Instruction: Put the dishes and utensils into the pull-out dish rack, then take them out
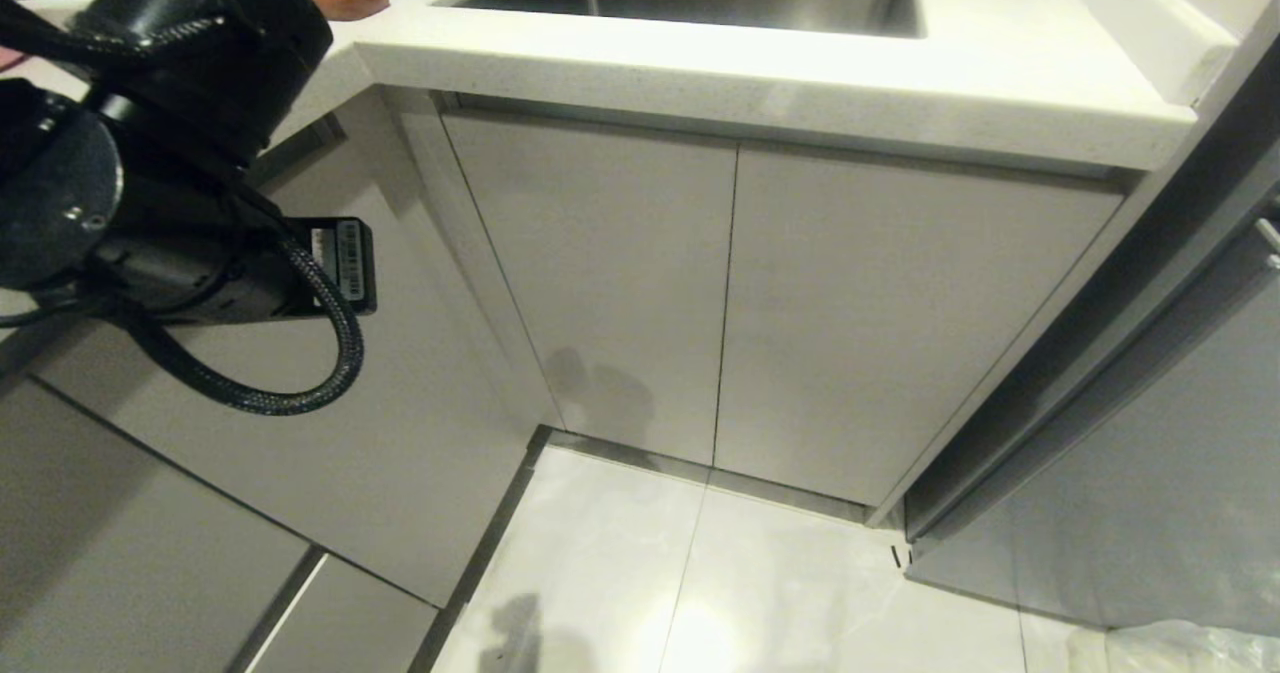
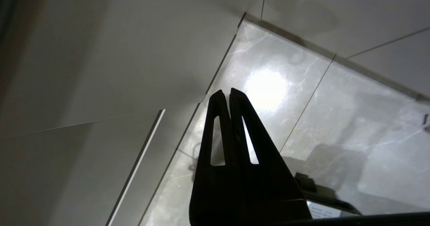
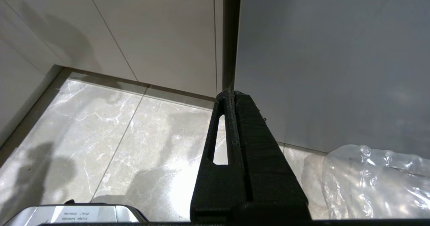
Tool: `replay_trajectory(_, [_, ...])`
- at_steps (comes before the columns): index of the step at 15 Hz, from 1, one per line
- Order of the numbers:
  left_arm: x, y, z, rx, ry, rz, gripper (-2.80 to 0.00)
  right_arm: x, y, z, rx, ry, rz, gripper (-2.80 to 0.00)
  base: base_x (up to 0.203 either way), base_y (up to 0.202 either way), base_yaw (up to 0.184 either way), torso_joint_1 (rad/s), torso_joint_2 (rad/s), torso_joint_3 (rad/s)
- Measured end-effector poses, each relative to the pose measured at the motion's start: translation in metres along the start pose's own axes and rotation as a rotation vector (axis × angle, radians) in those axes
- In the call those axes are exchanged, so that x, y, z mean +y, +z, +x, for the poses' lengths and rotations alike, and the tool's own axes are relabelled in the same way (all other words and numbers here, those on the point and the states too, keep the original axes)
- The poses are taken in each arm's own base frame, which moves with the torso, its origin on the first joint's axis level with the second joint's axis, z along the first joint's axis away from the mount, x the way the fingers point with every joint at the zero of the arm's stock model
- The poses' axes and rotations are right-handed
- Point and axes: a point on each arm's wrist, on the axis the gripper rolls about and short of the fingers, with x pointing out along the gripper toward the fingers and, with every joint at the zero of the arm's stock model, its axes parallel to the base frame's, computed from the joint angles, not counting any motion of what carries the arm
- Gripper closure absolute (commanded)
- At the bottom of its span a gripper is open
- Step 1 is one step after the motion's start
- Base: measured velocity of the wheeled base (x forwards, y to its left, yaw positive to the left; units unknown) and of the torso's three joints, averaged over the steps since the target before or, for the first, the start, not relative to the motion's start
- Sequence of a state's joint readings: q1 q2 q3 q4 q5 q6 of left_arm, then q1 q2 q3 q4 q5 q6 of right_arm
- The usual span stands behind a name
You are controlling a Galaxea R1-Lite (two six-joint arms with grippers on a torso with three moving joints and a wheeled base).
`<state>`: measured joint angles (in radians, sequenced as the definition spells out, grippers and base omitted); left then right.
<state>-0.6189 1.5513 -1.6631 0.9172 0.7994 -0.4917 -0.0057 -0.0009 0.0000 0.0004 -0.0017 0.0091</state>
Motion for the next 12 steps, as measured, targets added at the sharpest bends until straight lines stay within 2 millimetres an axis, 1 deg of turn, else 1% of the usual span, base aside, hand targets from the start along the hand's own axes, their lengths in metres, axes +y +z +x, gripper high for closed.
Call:
replay_trajectory(3, [0.019,0.002,-0.035,-0.07,-0.092,-0.042,0.0,0.0,0.0,0.0,0.0,0.0,0.0,0.0,0.0,0.0,0.0,0.0,0.0,0.0])
replay_trajectory(4, [0.031,0.004,-0.048,-0.102,-0.123,-0.063,0.0,0.0,0.0,0.0,0.0,0.001,0.0,0.0,0.0,0.0,0.0,0.0,0.0,0.0])
replay_trajectory(5, [0.047,0.007,-0.063,-0.143,-0.152,-0.094,0.0,0.0,0.0,0.0,0.0,-0.001,0.0,0.0,0.0,0.0,0.0,0.0,0.0,0.0])
replay_trajectory(6, [0.065,0.01,-0.078,-0.188,-0.183,-0.128,0.0,0.0,0.0,0.0,0.0,0.0,0.0,0.0,0.0,0.0,0.0,0.0,0.0,0.0])
replay_trajectory(7, [0.089,0.013,-0.093,-0.239,-0.211,-0.172,0.0,0.0,0.0,0.0,0.0,0.0,0.0,0.0,0.0,0.0,0.0,0.0,0.0,0.0])
replay_trajectory(9, [0.141,0.01,-0.124,-0.355,-0.233,-0.263,0.0,0.0,0.0,0.0,0.0,0.0,0.0,0.0,0.0,0.0,0.0,0.0,0.0,0.0])
replay_trajectory(10, [0.163,0.003,-0.141,-0.414,-0.251,-0.293,0.0,0.0,0.0,0.0,0.0,-0.001,0.0,0.0,0.0,0.0,0.0,0.0,0.0,0.0])
replay_trajectory(11, [0.184,-0.009,-0.16,-0.478,-0.289,-0.307,0.0,0.0,0.0,0.0,0.0,0.0,0.0,0.0,0.0,0.0,0.0,0.0,0.0,0.0])
replay_trajectory(12, [0.199,-0.027,-0.178,-0.532,-0.327,-0.298,0.0,0.0,0.0,0.0,0.0,0.0,0.0,0.0,0.0,0.0,0.0,0.0,0.0,0.0])
